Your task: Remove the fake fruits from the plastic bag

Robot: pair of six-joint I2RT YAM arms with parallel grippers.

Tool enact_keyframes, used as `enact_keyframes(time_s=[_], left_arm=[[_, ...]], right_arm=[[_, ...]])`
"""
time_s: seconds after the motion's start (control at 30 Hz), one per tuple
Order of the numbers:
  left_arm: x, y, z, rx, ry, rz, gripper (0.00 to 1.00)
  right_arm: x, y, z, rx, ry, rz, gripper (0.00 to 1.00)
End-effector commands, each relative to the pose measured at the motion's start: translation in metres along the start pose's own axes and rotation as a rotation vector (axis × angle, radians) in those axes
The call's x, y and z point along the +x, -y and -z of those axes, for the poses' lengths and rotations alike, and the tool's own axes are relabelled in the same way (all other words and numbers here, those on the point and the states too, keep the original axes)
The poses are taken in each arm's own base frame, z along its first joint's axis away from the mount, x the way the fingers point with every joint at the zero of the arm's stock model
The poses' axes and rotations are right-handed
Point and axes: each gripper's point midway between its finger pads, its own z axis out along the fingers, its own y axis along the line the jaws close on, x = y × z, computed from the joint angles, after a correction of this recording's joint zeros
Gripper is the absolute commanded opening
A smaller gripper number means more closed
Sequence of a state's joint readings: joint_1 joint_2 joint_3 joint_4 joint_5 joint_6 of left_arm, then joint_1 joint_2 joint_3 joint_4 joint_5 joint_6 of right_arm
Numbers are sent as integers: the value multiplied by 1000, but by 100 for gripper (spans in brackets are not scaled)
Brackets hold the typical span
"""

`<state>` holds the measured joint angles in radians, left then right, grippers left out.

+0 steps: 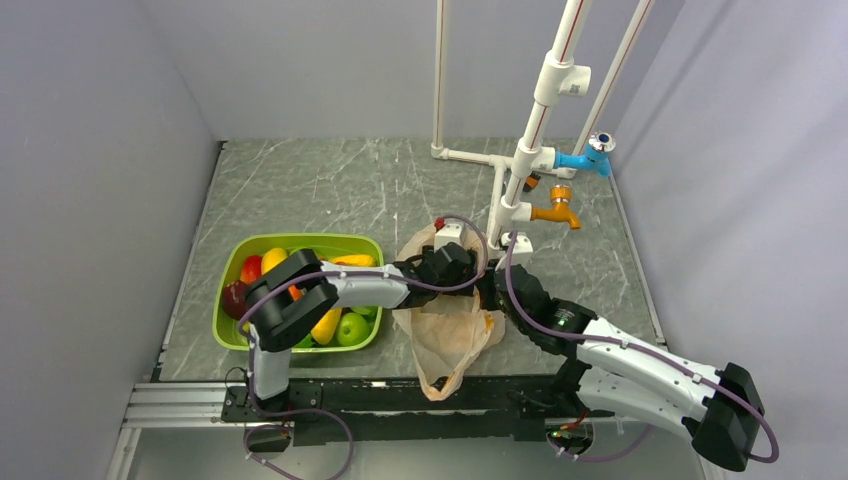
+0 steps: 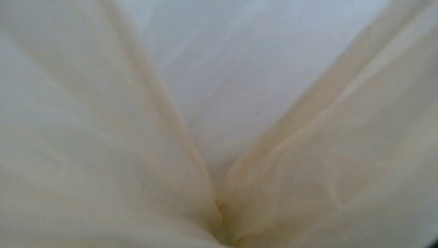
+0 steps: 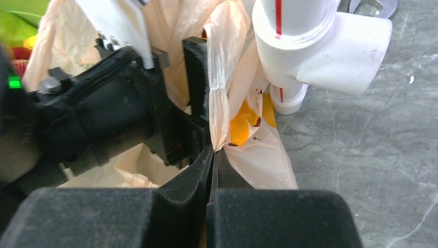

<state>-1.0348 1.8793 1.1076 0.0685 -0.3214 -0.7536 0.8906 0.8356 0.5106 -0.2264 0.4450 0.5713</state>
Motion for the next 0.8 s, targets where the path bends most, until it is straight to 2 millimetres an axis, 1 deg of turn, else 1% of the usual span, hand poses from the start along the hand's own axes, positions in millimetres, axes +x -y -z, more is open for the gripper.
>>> enact_keyframes(time_s=[0.0, 0.07, 0.17, 0.2, 0.27, 0.3, 0.37, 0.4, 0.5, 0.7, 0.77], left_arm=[[-8, -9, -17, -71, 33, -33, 79], [-7, -11, -21, -84, 34, -42, 77], [-10, -10, -23, -82, 42, -46, 70], [-10, -9, -22, -76, 42, -47, 67], [-11, -9, -16, -71, 43, -49, 56], [-12, -9, -12, -66, 45, -47, 50], [-13, -7, -2, -38, 44, -41, 43], [-14, -4, 4, -16, 41, -37, 41], [-8, 2, 22, 48, -3, -26, 35], [18, 26, 57, 247, -145, 9, 27], [21, 33, 68, 289, -173, 17, 22]], right_arm=[[-5, -5, 0, -20, 18, -15, 0], [-2, -3, 0, -18, 21, -14, 0], [-1, -2, 0, -15, 15, -15, 0], [0, -1, 1, -11, 14, -15, 0], [1, 1, 1, -6, 16, -16, 0], [1, 2, 1, -8, 21, -14, 0], [1, 2, 0, -9, 26, -10, 0], [1, 3, 0, -2, 26, -9, 0], [1, 6, 0, 14, 26, -3, 0], [1, 8, -2, 25, 30, 6, 0], [4, 8, -3, 25, 26, 10, 0]])
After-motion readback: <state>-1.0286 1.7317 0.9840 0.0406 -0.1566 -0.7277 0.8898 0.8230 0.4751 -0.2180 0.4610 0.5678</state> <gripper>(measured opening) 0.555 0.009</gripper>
